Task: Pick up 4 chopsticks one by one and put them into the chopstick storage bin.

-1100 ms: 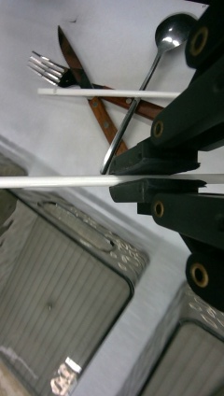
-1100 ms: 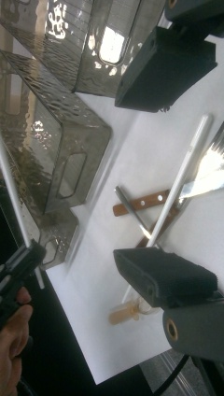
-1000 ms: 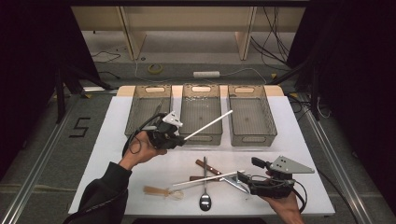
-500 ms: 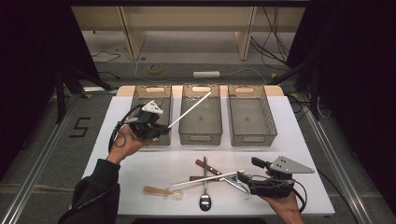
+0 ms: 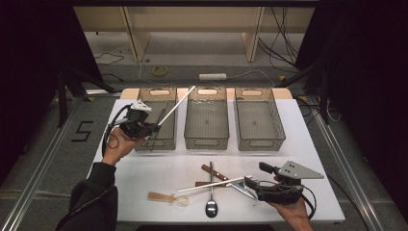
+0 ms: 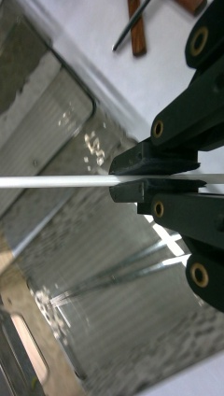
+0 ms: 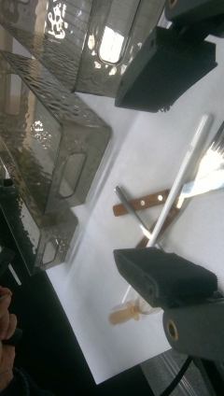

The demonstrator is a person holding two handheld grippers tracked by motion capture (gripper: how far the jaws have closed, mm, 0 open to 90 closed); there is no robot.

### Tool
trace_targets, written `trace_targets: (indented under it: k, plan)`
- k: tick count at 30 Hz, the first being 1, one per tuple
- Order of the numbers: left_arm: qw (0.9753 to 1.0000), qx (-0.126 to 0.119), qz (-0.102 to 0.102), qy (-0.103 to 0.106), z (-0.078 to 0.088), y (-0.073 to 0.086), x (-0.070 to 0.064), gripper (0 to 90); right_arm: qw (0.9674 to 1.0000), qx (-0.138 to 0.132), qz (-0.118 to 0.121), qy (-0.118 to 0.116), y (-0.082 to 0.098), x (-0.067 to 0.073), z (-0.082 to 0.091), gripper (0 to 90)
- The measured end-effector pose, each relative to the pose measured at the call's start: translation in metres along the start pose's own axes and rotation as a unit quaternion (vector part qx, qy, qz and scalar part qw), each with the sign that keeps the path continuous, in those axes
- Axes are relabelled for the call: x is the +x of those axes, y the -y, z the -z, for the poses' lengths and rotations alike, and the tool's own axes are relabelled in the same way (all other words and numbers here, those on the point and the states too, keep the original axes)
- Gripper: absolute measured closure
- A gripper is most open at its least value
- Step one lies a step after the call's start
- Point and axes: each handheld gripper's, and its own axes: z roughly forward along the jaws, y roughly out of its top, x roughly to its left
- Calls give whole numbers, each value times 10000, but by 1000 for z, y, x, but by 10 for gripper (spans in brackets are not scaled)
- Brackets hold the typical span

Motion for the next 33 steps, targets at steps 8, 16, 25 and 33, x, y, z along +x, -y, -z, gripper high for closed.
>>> trace_targets:
  k: [8, 16, 25, 33]
  plan:
    - [9990, -37, 374, -232, 0, 10, 21, 858, 10000, 10, -2, -1, 0, 0, 0, 232]
    - [9973, -11, 562, -478, -4, 15, 30, 858, 10000, 18, 1, 1, 0, 0, -1, 232]
    - [9942, -21, 816, -707, -7, 20, 41, 858, 10000, 26, 5, 3, 0, 0, -1, 232]
    - [9916, -59, 1038, -768, -11, 25, 50, 858, 10000, 32, 27, 2, 1, 1, -2, 232]
